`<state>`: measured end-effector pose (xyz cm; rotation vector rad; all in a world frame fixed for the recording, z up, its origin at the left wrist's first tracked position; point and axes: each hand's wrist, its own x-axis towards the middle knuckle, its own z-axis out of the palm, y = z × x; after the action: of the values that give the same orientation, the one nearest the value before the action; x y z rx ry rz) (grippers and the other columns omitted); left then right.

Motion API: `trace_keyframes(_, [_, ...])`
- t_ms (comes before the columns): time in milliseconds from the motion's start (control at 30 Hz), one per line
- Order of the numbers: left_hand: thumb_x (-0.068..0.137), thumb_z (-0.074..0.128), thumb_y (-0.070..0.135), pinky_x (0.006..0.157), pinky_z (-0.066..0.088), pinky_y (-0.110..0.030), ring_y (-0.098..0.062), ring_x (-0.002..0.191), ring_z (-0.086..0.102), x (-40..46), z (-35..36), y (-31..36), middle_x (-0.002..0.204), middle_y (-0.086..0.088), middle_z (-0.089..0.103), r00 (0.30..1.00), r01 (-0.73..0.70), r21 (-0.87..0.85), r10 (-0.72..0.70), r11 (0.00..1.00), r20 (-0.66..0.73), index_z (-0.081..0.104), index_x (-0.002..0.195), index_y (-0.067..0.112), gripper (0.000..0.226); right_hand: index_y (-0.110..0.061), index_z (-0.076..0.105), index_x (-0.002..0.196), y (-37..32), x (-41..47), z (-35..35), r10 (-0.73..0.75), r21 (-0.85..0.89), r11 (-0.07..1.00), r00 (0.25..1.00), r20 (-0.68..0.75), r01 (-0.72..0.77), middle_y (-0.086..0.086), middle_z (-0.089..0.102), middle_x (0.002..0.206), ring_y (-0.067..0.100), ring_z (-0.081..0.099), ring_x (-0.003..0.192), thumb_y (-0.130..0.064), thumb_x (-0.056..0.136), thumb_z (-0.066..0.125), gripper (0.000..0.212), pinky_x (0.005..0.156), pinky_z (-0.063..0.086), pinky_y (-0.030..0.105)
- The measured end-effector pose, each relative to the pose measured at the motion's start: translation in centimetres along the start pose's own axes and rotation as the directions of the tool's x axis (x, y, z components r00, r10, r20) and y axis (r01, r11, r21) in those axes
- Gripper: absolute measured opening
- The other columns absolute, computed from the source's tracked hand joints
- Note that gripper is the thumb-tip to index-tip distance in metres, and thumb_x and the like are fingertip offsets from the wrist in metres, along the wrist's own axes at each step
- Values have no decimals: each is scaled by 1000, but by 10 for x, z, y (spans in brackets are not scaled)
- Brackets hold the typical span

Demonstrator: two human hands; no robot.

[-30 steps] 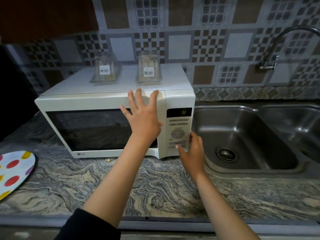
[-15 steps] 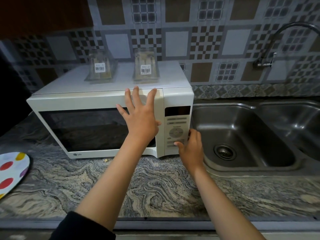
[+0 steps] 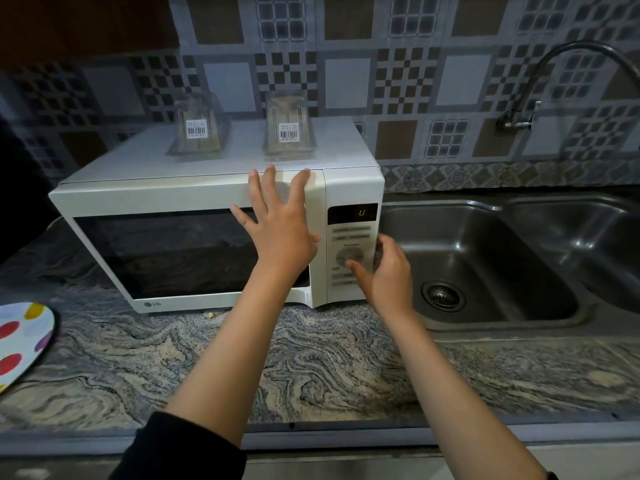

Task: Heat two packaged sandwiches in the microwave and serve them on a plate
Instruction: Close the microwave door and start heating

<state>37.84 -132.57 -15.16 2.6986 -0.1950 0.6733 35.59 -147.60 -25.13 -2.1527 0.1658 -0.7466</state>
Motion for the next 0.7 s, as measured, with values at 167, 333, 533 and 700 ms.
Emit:
trace_keyframes(167, [71,80,25,106,-5,-68,-32,144,-15,-1,1,0,157,-10,-1,1000,-5,-11,5,1000,-11,19,142,39,95,-11,50,122,-3,1,2,0,-29,1000,1000,-23,-1,5,59,114,20,59,98,-36,78,76,57,75,51,34])
trace_keyframes(333, [72,80,26,106,-5,-68,-33,144,-16,0,2,-1,157,-11,-3,1000,-17,12,17,1000,-4,16,143,38,96,-9,48,116,-7,2,7,18,-58,998,999,-41,-20,7,55,112,21,57,93,-33,79,76,52,66,44,29])
trace_keyframes(533, [72,80,28,106,-4,-69,-36,143,-14,1,4,-2,156,-14,-2,1000,-25,55,25,998,-7,14,144,37,98,-7,45,112,-14,2,11,60,-132,989,997,-46,-65,10,54,112,26,58,92,-29,81,74,47,61,39,29])
trace_keyframes(700, [71,80,29,106,-2,-69,-36,144,-13,0,3,0,156,-14,-1,1000,-20,65,21,998,-11,15,144,37,99,-6,43,109,-18,2,9,49,-169,984,999,-16,-51,12,53,112,30,59,91,-28,82,72,45,60,45,34])
